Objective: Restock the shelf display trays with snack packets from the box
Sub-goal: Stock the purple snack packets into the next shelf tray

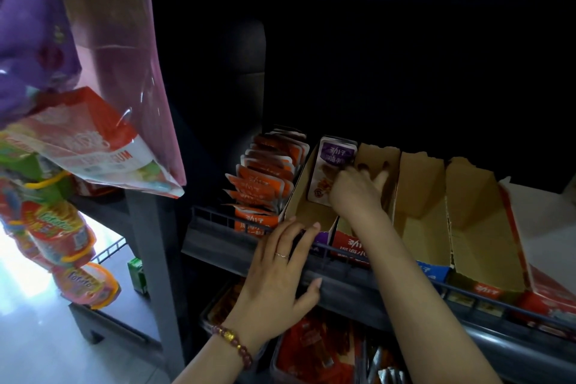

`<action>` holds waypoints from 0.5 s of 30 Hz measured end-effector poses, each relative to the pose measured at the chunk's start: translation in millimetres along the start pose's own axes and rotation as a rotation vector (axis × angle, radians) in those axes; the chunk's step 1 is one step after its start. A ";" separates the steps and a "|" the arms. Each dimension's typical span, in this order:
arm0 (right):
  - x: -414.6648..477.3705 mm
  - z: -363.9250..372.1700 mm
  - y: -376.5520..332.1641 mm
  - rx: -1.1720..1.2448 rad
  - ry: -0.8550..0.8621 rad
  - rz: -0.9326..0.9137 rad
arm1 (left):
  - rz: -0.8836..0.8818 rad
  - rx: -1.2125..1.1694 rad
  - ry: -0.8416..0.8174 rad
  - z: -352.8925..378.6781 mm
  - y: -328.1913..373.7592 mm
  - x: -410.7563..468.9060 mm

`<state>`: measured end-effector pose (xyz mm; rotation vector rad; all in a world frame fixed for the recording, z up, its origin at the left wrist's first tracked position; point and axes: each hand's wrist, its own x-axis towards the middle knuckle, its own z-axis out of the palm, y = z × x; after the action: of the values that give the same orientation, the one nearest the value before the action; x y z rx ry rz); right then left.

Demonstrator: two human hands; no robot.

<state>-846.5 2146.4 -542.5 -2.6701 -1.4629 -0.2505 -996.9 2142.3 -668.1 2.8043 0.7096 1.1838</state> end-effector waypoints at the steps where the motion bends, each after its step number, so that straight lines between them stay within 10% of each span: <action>1: -0.1 0.1 -0.1 0.000 0.004 0.000 | 0.000 0.000 0.003 0.5 -0.1 0.0; 15: -56.6 -34.9 9.3 0.454 0.250 -0.156 | 0.254 0.105 0.083 -32.5 -3.8 -18.6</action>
<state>-872.1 2089.2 -518.6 -2.0934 -1.4436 -0.2215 -1031.9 2133.0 -658.2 3.0201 0.4405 1.3440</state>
